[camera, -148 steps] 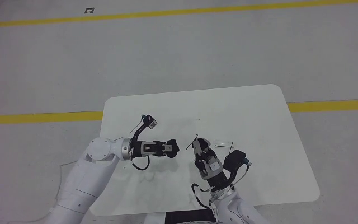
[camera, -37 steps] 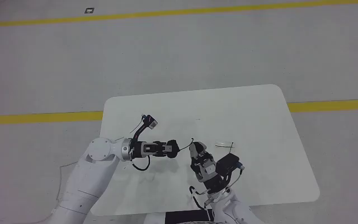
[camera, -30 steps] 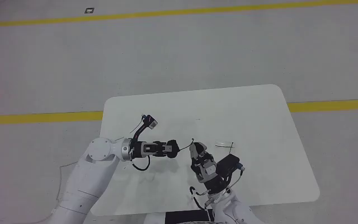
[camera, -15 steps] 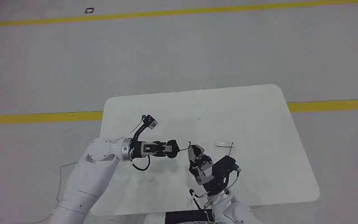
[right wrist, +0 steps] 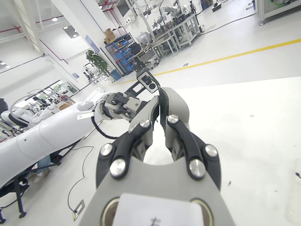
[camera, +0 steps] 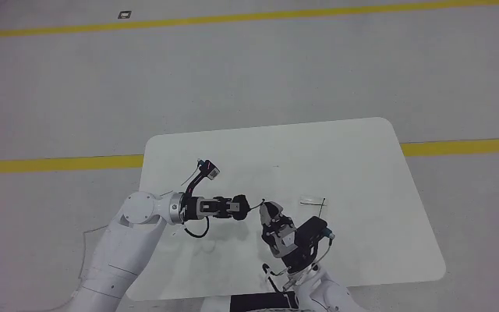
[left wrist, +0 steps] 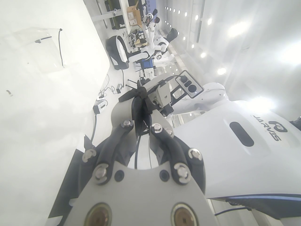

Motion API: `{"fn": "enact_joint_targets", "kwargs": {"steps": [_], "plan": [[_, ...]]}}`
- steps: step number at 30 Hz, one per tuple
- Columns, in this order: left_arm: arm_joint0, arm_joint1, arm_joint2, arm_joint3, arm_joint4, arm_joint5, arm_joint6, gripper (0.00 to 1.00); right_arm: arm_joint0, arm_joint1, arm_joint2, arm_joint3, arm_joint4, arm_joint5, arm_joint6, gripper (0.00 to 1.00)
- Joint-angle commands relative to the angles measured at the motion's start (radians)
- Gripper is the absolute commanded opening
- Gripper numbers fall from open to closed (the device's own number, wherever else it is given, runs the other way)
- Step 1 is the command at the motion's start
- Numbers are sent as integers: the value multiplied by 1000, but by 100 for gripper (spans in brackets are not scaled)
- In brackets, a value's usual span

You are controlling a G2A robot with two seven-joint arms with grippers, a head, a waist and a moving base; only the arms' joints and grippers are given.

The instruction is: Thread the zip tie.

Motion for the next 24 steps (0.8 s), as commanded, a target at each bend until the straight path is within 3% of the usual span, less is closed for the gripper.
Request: {"fn": "enact_joint_targets", "kwargs": {"steps": [1,24], "plan": [[0,0,0,0,0,0,0,0,3,0,-2,2,1,0,0,0],[0,0,0,0,0,0,0,0,6,5,-4,5,62,-41,-22,0]]}}
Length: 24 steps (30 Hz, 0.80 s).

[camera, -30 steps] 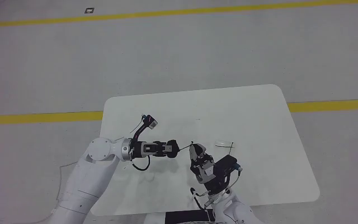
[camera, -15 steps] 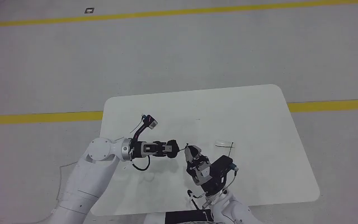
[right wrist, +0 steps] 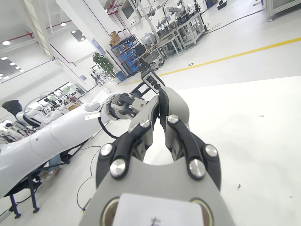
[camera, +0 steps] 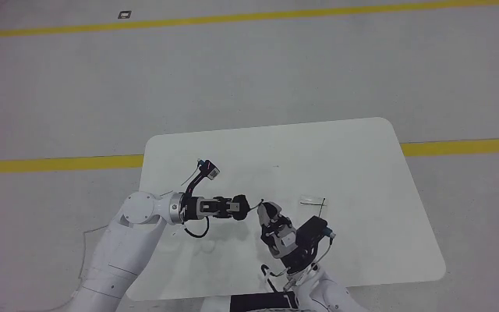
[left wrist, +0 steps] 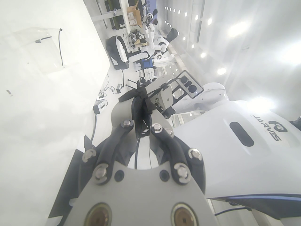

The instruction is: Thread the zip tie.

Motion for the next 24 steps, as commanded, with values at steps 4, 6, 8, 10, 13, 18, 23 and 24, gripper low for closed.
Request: {"fn": "enact_joint_targets", "kwargs": {"steps": [4,6,8,10,13,18,23,24], "plan": [[0,0,0,0,0,0,0,0,2,1,-2,3,14,-14,7,0],[0,0,0,0,0,0,0,0,4,1,-5,5,15,-18,9,0],[0,0,0,0,0,0,0,0,7,2,-7,8,15,-22,14,0],[0,0,0,0,0,0,0,0,9,2,-10,12,14,-25,25,0],[0,0,0,0,0,0,0,0,12,3,-12,13,14,-25,38,0],[0,0,0,0,0,0,0,0,4,5,-5,3,17,-3,32,87],[0,0,0,0,0,0,0,0,-19,9,13,-25,10,8,7,100],[0,0,0,0,0,0,0,0,-24,11,17,-29,6,5,2,100]]}}
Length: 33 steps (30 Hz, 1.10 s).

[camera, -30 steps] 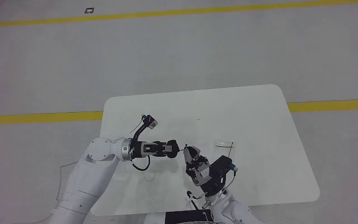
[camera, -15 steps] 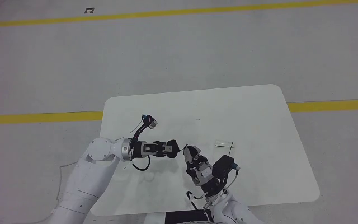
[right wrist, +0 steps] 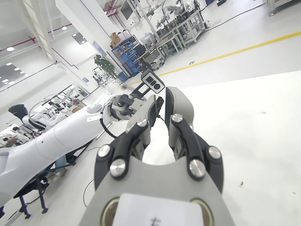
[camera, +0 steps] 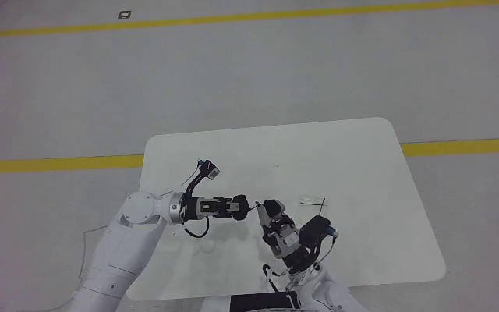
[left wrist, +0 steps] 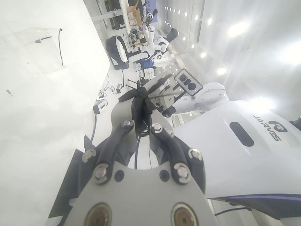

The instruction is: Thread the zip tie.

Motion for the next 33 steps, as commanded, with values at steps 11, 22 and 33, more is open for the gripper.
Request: {"fn": "enact_joint_targets", "kwargs": {"steps": [11,22,33], "plan": [[0,0,0,0,0,0,0,0,-23,15,36,-27,-75,-66,-46,100],[19,-7,-5,59,-310,91,39,0,-6,33,58,-16,-397,-65,-99,100],[-25,-14,39,145,-433,191,-22,0,95,118,13,9,-475,-37,-136,100]]}}
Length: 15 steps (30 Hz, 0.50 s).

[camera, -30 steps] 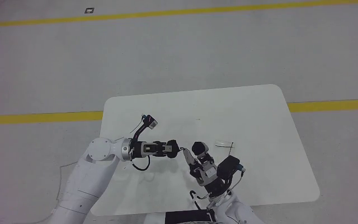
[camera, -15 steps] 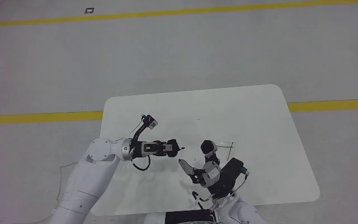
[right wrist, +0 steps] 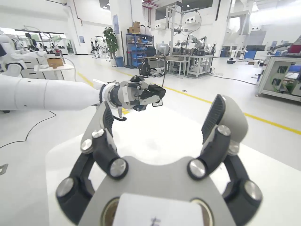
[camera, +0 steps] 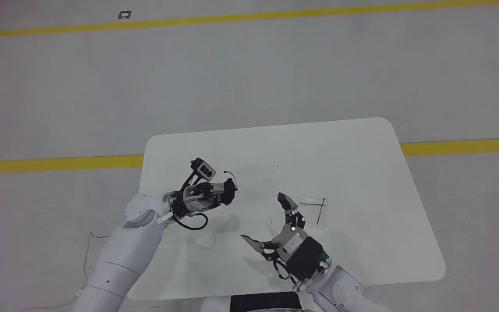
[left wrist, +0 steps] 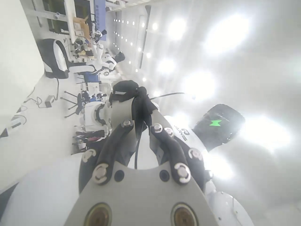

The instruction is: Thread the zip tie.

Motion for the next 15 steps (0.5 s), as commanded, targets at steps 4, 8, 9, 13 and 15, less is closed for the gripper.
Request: {"fn": "enact_joint_targets", "kwargs": {"steps": [4,8,9,13,15], "plan": [[-5,0,3,3,14,-1,3,0,-2,-1,2,0,0,-1,1,100],[-4,0,3,3,15,0,12,0,-2,-1,2,0,0,-1,1,100],[-3,0,5,-1,21,4,44,0,14,2,8,6,0,-1,25,100],[7,-3,10,-13,-41,54,86,0,95,38,-1,8,0,35,87,100],[5,-2,9,-10,-47,61,92,0,129,64,-26,5,0,62,103,100]]}}
